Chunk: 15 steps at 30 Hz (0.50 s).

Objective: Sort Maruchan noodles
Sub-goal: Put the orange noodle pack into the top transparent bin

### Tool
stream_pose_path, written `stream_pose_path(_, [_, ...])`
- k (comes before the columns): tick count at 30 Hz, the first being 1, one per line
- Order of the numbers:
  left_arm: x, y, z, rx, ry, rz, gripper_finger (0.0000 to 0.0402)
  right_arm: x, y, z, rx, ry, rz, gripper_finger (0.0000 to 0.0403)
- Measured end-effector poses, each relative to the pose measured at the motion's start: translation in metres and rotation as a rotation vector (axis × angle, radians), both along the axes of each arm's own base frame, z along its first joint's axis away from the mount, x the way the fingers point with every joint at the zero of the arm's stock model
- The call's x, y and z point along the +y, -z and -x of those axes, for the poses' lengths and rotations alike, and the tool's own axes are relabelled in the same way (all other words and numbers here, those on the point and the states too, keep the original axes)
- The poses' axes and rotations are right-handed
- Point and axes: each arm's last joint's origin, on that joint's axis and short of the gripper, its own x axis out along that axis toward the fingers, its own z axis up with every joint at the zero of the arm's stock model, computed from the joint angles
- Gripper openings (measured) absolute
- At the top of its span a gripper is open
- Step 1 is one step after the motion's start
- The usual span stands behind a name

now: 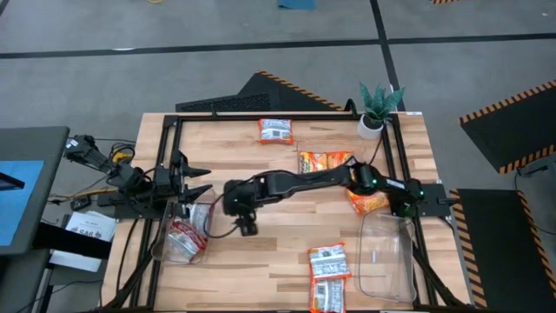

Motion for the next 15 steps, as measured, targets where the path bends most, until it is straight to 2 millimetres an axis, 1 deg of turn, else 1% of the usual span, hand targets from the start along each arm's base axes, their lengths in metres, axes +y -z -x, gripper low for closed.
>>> stream_pose_path(3, [0.000, 0.000, 0.000, -0.003, 0.004, 0.008, 0.0185, 0.003, -0.004, 0.018, 0.086, 0.020, 0.054, 0.0260])
stream_pose_path(6, [-0.001, 0.000, 0.000, -0.006, 0.026, 0.006, 0.0185, 0.012, -0.004, 0.042, 0.131, 0.059, 0.139, 0.0259])
stream_pose_path(9, [-0.001, 0.000, 0.000, -0.009, 0.038, 0.009, 0.0185, 0.018, 0.000, 0.074, 0.129, 0.124, 0.209, 0.0259])
stream_pose_path(11, [-0.001, 0.000, 0.000, -0.010, 0.038, 0.009, 0.0185, 0.017, -0.002, 0.096, 0.054, 0.195, 0.252, 0.0259])
stream_pose_path(13, [-0.001, 0.000, 0.000, -0.011, 0.037, 0.010, 0.0185, 0.010, -0.008, 0.117, -0.038, 0.287, 0.295, 0.0259])
stream_pose_path(15, [-0.001, 0.000, 0.000, -0.010, 0.035, 0.009, 0.0185, 0.000, -0.012, 0.130, -0.163, 0.414, 0.309, 0.0259])
